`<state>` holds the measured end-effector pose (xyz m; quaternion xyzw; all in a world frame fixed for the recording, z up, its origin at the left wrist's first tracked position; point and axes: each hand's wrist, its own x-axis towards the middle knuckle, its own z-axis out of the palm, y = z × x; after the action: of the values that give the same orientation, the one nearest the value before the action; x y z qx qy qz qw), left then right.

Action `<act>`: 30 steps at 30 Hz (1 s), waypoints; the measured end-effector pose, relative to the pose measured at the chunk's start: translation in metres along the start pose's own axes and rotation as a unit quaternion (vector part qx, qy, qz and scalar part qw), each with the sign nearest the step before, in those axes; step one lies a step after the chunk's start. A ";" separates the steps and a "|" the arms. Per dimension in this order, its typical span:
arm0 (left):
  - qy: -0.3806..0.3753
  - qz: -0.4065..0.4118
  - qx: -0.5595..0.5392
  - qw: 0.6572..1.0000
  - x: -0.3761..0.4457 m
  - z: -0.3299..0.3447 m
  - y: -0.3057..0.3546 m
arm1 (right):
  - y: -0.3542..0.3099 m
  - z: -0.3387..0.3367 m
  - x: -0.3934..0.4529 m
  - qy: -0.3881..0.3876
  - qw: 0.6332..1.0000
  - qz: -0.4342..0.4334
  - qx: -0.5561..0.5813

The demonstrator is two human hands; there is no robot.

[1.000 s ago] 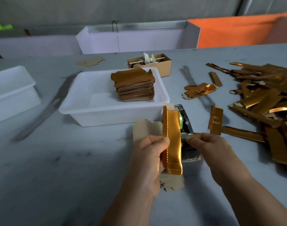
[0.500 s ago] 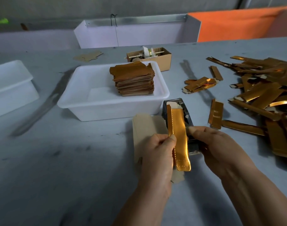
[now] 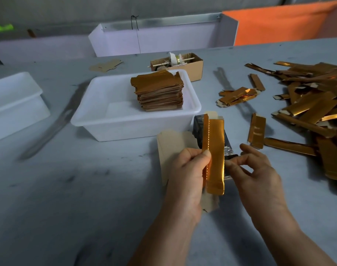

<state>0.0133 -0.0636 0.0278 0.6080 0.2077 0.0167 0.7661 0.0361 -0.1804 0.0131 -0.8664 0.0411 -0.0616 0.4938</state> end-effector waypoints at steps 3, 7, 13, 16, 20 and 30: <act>-0.023 0.022 0.037 0.999 -0.001 0.003 0.004 | 0.003 0.003 -0.003 0.011 1.000 -0.020 0.011; -0.015 0.038 0.100 0.994 -0.001 0.004 0.007 | 0.005 0.007 -0.008 0.018 0.999 -0.009 0.040; -0.006 0.054 0.179 0.982 -0.002 0.007 0.011 | 0.001 -0.001 0.000 -0.017 0.997 -0.042 -0.056; -0.016 0.037 0.189 0.981 -0.001 0.004 0.015 | 0.004 -0.010 0.000 -0.030 0.996 -0.030 -0.075; -0.027 -0.008 0.115 0.993 0.001 -0.001 0.019 | 0.000 -0.036 -0.006 -0.032 0.995 0.054 0.081; -0.019 0.010 0.032 0.999 -0.008 -0.003 0.021 | -0.063 -0.053 -0.003 -0.259 0.953 -0.036 0.156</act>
<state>0.0099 -0.0577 0.0491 0.6343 0.1877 0.0063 0.7500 0.0264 -0.1932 0.0945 -0.7658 -0.1294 0.1412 0.6139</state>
